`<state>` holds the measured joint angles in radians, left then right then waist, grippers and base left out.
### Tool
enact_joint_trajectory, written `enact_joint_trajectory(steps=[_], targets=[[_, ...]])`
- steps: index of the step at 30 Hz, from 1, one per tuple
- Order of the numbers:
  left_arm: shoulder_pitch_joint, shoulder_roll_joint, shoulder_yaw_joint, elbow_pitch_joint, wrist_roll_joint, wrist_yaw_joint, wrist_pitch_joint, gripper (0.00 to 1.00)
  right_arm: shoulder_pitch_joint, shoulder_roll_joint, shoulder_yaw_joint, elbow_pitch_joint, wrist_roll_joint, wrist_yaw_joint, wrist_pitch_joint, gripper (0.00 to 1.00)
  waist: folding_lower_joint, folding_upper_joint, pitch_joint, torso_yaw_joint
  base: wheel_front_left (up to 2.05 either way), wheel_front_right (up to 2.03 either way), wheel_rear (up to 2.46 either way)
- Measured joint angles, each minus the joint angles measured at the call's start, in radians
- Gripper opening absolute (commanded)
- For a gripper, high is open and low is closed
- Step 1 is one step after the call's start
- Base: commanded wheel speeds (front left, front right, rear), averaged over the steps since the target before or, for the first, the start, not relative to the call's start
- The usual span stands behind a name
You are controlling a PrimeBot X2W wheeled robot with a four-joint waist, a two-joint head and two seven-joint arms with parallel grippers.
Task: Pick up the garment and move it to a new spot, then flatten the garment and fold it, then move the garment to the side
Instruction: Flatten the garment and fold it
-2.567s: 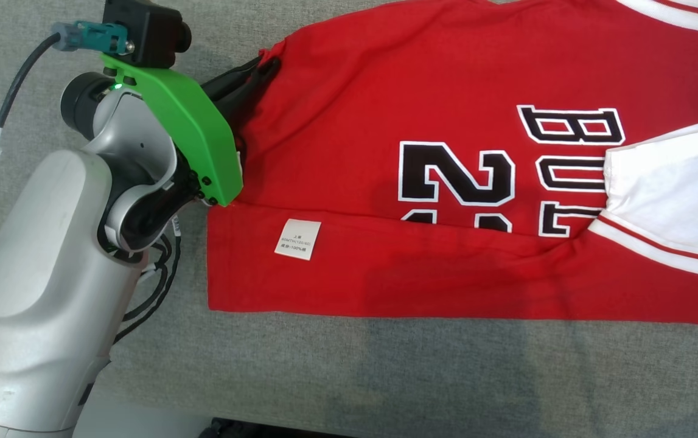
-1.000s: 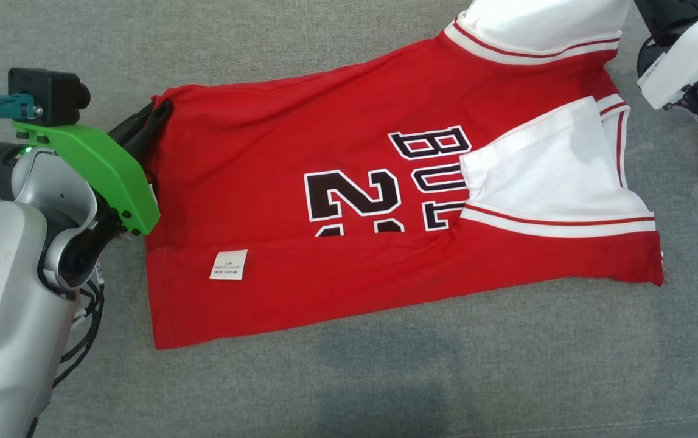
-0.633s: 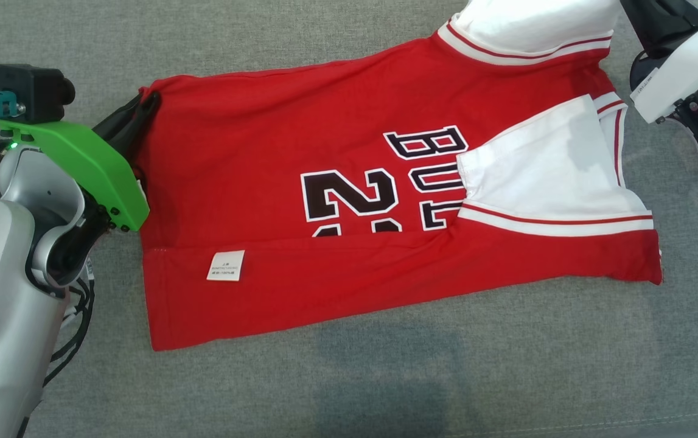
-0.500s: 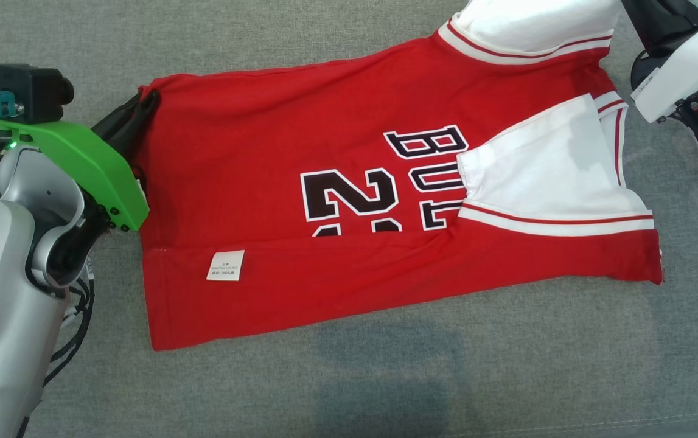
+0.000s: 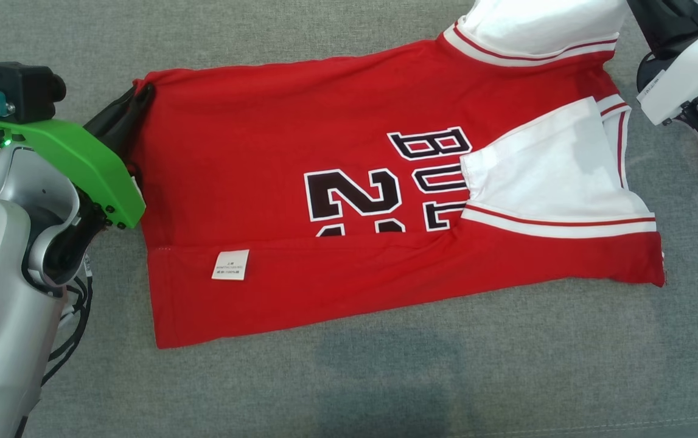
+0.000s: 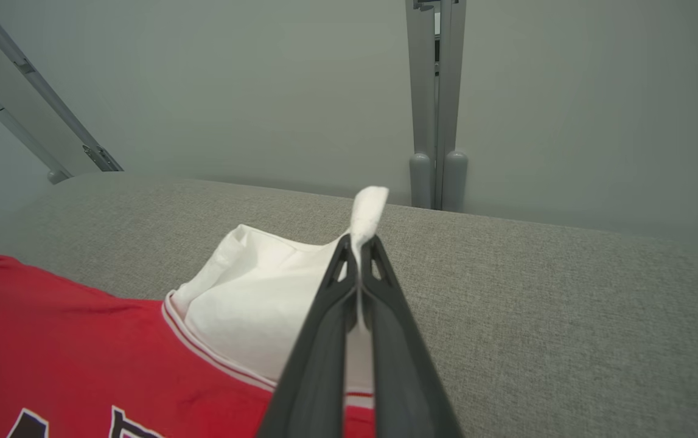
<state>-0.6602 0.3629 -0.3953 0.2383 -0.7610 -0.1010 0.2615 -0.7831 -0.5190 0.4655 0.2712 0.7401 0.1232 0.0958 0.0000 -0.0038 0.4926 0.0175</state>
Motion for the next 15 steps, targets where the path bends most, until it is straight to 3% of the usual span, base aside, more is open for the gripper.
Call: enact_joint_trajectory(steps=[15], targets=[[0.030, 0.000, 0.001, 0.005, 0.000, 0.000, -0.022, 0.00, 0.022, -0.001, 0.017, -0.009, 0.008, 0.000, -0.027, 0.00, 0.0000, 0.0000, -0.024, 0.000, 0.00, 0.00, 0.00]])
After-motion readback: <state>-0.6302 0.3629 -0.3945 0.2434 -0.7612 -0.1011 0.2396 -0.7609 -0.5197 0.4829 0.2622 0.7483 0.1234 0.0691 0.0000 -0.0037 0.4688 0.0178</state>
